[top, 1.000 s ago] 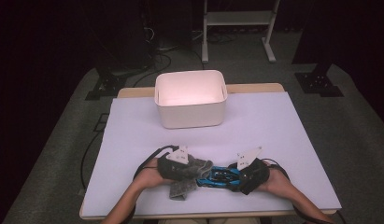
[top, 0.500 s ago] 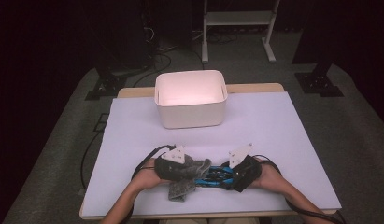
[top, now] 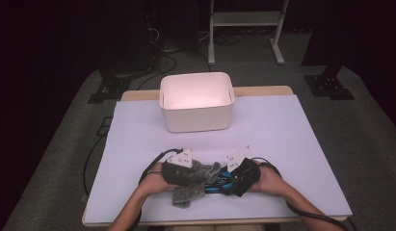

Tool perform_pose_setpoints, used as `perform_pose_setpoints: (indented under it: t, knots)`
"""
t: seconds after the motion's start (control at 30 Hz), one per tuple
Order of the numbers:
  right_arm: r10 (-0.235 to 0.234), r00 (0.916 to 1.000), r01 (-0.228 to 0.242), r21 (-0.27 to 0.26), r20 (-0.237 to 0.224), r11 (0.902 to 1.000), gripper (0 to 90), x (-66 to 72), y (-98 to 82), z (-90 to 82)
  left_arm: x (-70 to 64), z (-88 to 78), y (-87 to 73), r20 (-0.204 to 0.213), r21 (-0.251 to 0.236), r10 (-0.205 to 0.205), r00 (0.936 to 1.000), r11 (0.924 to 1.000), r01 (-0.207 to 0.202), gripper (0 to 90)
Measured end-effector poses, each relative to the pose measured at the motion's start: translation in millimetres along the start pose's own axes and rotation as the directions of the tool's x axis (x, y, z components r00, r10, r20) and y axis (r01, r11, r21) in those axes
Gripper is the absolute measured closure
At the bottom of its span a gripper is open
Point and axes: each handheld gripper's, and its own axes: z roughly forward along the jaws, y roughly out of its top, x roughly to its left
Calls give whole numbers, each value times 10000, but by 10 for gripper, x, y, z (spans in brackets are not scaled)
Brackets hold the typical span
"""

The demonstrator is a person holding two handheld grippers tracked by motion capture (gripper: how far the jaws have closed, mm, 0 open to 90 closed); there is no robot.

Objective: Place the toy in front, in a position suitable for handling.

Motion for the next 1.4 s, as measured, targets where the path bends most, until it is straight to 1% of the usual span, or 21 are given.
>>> perform_pose_setpoints:
  t: [0.07, 0.1, 0.13, 0.17, 0.2, 0.23, 0.3, 0.37, 0.47, 0.6, 0.67, 0.77, 0.83, 0.87, 0.97, 1.03, 1.1, 1.17, 1.27, 1.33, 1.4]
  knots:
    - [58, 9998, -60, 59, 213, 10000, 214, 24, -9, -12, -19, -11, -5, -124, 70, 68, 9999, 10000, -67, 765]
    - [88, 9996, -89, 15, 286, 10000, 210, 32, -21, -17, -27, -19, 3, -188, 179, 177, 9997, 9997, -173, 764]
    - [145, 9992, -143, -48, 373, 9999, 205, 40, -36, -20, -31, -19, 8, -185, 215, 195, 9996, 9996, -191, 764]
    - [340, 9976, -330, -167, 605, 9993, 193, 67, -53, -18, -36, -11, 15, -174, 213, 179, 9997, 9996, -176, 764]
    - [340, 9976, -330, -167, 605, 9993, 193, 67, -53, -18, -37, -4, 20, -174, 214, 172, 9997, 9996, -168, 764]
    - [387, 9966, -376, -160, 729, 9992, 188, 81, -55, -15, -36, 14, 37, -118, 185, 127, 9998, 9998, -125, 764]
    - [534, 9946, -527, -103, 893, 9986, 182, 101, -44, -6, -40, 48, 85, -53, 198, 214, 9998, 9996, -212, 764]
    - [590, 9941, -585, -85, 906, 9983, 180, 101, -33, 0, -51, 84, 147, -10, 333, 410, 9992, 9986, -409, 764]
    - [687, 9934, -679, -123, 916, 9976, 180, 106, -39, -3, -59, 129, 212, 12, 461, 524, 9986, 9976, -524, 764]
    - [653, 9940, -635, -234, 879, 9977, 181, 98, -56, -5, -25, 166, 264, 181, 518, 452, 9988, 9976, -461, 763]
    - [734, 9939, -710, -317, 818, 9970, 182, 95, -62, -7, 1, 173, 268, 253, 506, 433, 9987, 9977, -446, 763]
    - [709, 9944, -682, -367, 789, 9970, 184, 91, -70, -9, 30, 158, 227, 269, 395, 362, 9990, 9985, -372, 763]
    - [663, 9948, -638, -346, 772, 9974, 187, 90, -70, -11, 31, 118, 170, 131, 364, 293, 9995, 9989, -297, 762]
    - [612, 9952, -589, -329, 762, 9977, 189, 88, -70, -12, 33, 95, 147, 47, 446, 297, 9995, 9986, -299, 762]
    - [559, 9956, -535, -332, 749, 9980, 190, 88, -73, -13, 30, -2, 29, -264, 530, 67, 9996, 9986, -53, 762]
    - [432, 9962, -414, -258, 755, 9988, 191, 84, -73, -14, 11, -74, -66, -416, 547, -72, 9991, 9985, 95, 762]
    - [396, 9965, -378, -261, 731, 9989, 192, 79, -75, -16, -2, -124, -150, -450, 404, -235, 9987, 9989, 253, 761]
    - [398, 9966, -378, -288, 728, 9989, 191, 77, -77, -15, -1, -141, -184, -440, 347, -341, 9984, 9988, 357, 761]
    - [518, 9959, -497, -292, 738, 9983, 189, 80, -73, -17, 3, -157, -193, -451, 437, -307, 9985, 9985, 327, 759]
    - [690, 9951, -676, -220, 706, 9975, 189, 84, -65, -27, -2, -154, -191, -482, 450, -269, 9985, 9986, 290, 759]
    - [674, 9953, -666, -144, 699, 9977, 192, 84, -70, -42, -20, -151, -178, -651, 539, -88, 9978, 9985, 123, 760]
